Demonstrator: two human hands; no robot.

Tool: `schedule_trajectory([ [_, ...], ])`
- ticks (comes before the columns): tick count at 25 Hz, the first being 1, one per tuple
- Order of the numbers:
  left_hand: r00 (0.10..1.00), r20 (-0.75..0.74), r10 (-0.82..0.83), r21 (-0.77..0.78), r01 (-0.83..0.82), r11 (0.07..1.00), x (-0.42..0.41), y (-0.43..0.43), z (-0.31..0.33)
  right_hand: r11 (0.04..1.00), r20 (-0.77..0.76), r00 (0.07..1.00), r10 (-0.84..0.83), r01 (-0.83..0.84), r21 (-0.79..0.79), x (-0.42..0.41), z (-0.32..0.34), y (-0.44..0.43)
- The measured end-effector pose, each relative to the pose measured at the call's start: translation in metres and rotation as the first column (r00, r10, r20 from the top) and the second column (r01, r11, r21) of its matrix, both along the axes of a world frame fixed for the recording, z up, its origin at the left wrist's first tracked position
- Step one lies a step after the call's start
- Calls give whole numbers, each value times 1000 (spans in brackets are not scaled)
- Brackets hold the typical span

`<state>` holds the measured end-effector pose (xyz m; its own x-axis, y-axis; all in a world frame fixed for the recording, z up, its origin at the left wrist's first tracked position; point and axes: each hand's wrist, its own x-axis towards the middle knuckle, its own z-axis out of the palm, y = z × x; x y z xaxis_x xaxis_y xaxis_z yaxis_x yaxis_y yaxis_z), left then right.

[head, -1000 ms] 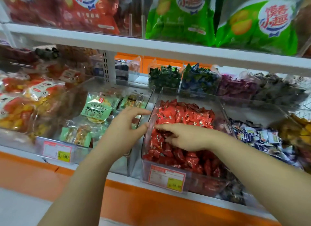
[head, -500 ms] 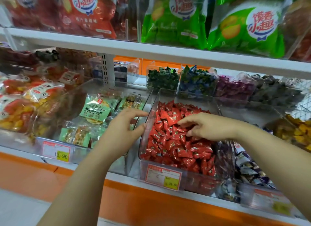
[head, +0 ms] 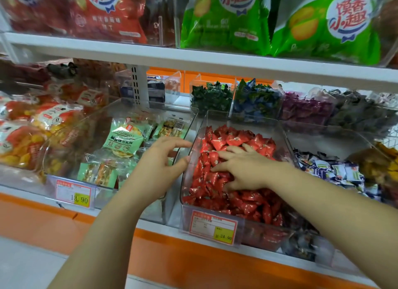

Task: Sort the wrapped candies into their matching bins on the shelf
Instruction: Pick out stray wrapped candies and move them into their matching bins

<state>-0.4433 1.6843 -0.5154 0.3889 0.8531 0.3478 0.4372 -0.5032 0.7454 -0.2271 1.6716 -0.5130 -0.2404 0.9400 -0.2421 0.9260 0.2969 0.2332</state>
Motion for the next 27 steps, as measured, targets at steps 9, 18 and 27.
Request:
schedule_trajectory([
  [9, 1000, -21, 3, -5, -3, 1000, 0, 0, 1, 994, -93, 991, -100, 103, 27, 44, 20, 13],
  [18, 999, -36, 24, 4, -24, 1000, 2, -1, 1, 991, -621, 783, -45, -44, -127, -15, 28, -35],
  [27, 999, -30, 11, -10, -12, 1000, 1, -3, 3, 989, -546, 834, -78, -6, -151, -23, 1, -2],
])
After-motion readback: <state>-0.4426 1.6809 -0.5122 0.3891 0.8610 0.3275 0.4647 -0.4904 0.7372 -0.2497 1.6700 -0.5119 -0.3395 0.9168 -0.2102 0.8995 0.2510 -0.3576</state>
